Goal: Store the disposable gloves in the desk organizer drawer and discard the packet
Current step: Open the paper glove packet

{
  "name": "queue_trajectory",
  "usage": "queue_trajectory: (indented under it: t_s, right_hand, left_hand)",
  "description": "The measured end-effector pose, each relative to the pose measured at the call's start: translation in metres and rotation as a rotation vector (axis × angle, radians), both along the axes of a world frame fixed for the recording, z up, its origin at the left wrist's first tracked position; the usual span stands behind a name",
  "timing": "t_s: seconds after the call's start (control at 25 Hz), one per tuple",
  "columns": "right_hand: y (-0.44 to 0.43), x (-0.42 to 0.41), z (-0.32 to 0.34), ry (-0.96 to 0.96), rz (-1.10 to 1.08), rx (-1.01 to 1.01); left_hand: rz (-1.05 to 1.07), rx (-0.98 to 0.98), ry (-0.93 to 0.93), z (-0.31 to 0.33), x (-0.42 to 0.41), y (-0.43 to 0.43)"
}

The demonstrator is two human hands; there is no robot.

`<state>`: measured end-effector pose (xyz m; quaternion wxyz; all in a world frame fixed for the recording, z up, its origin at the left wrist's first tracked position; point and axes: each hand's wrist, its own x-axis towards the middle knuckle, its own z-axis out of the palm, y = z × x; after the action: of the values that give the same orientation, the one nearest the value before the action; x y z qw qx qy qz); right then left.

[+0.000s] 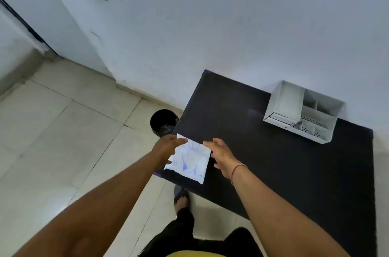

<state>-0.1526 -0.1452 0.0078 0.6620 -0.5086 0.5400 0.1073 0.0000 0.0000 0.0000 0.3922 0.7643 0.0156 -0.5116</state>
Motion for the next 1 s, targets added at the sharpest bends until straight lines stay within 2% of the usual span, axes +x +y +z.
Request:
queue_trajectory:
  t_s: [0.16,0.32,0.4,0.52,0.56,0.6,0.68,0.76,0.84,1.0]
  right_hand:
    - [0.01,0.013,-0.03,0.12,-0.01,0.073]
    - [0.017,0.027,-0.053,0.138,-0.058,0.085]
    - [0.014,0.035,-0.041,0.07,0.047,-0.157]
    - [0.011,0.026,0.004,-0.099,0.371,-0.892]
    - [0.009,0.02,0.021,-0.156,0.498,-1.047]
    - [0.008,0.014,0.036,-0.196,0.638,-1.097]
    - [0.003,0.0,0.062,-0.199,0.802,-0.986]
    - [-0.007,-0.013,0.085,-0.172,0.659,-0.888]
    - [-0.022,-0.022,0.096,-0.072,0.506,-0.92]
    - [-0.038,-0.027,0.102,0.126,0.524,-0.752]
  left_hand:
    - [-0.001,0.151,0.145,-0.024,0.002,0.008]
    - [0.124,0.116,0.223,-0.036,0.012,0.01]
    - [0.186,0.08,0.287,-0.031,0.015,0.002]
    - [0.232,-0.024,0.554,-0.002,0.02,-0.019]
    - [0.228,-0.083,0.636,0.012,0.02,-0.028]
    - [0.223,-0.156,0.679,0.025,0.019,-0.037]
    - [0.229,-0.27,0.658,0.043,0.014,-0.054]
    - [0.196,-0.292,0.589,0.055,0.008,-0.067]
    - [0.176,-0.331,0.581,0.06,0.006,-0.075]
    - [0.143,-0.416,0.588,0.067,0.002,-0.086]
